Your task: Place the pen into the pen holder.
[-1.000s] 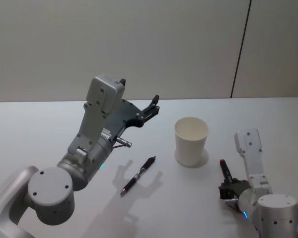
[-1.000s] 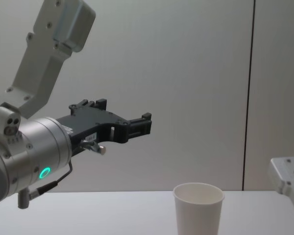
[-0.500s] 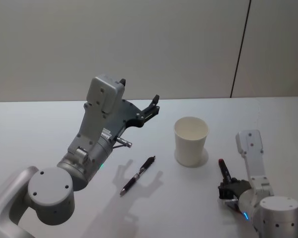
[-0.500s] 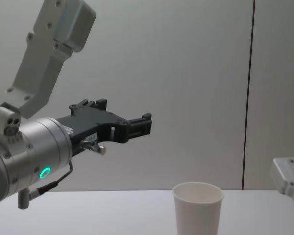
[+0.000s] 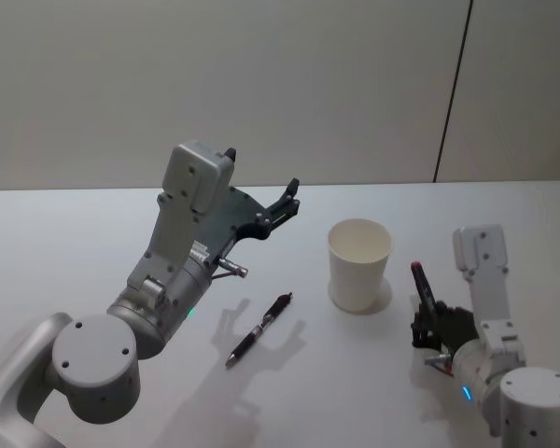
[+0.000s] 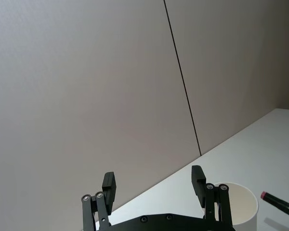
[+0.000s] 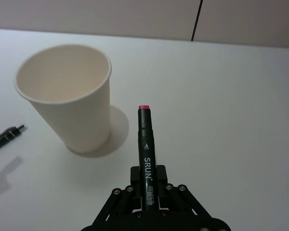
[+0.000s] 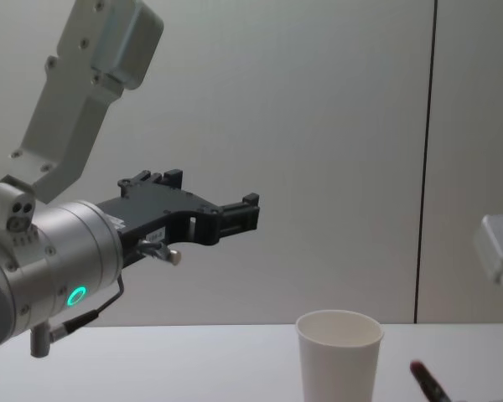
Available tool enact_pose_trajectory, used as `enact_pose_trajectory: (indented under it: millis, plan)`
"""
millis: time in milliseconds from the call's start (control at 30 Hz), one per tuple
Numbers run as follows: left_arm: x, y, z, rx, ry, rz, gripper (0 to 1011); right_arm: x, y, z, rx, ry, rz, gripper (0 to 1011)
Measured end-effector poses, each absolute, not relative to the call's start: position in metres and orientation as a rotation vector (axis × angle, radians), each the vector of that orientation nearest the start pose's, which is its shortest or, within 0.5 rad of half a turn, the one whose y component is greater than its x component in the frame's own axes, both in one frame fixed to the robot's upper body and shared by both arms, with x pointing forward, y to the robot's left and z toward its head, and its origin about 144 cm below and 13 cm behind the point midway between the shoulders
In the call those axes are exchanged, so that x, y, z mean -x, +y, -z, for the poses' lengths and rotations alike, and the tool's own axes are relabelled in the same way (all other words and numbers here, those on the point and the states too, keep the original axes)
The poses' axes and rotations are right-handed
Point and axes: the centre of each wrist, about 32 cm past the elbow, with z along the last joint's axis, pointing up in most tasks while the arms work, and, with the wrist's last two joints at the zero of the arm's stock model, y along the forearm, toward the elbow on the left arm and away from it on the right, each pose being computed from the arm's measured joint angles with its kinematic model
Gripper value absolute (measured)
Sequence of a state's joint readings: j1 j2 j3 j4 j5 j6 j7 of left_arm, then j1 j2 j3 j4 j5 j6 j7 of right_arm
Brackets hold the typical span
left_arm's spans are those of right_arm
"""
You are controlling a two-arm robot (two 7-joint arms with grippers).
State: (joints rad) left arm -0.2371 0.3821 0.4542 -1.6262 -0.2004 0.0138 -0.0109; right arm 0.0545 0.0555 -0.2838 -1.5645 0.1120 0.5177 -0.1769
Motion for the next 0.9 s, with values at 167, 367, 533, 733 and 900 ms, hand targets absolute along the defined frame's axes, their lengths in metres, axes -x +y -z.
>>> enact_pose_trajectory:
  millis: [167, 367, 533, 733, 900]
  plan:
    - [-0.492, 0.198, -1.204, -0.061, -0.268, -1.124, 1003, -0.458, -0.153, -1.153, 0.383, 0.269, 1.431, 181]
    - [-0.492, 0.198, -1.204, -0.061, -0.268, -1.124, 1003, -0.454, -0.154, -1.159, 0.318, 0.192, 1.444, 181]
    - [-0.492, 0.198, -1.204, -0.061, -0.268, -1.124, 1003, -0.451, -0.155, -1.163, 0.257, 0.120, 1.450, 181]
    - [-0.492, 0.198, -1.204, -0.061, -0.268, -1.124, 1003, -0.450, -0.157, -1.165, 0.187, 0.042, 1.444, 181]
    - [-0.492, 0.198, -1.204, -0.061, -0.268, -1.124, 1003, -0.451, -0.158, -1.167, 0.133, -0.019, 1.432, 181]
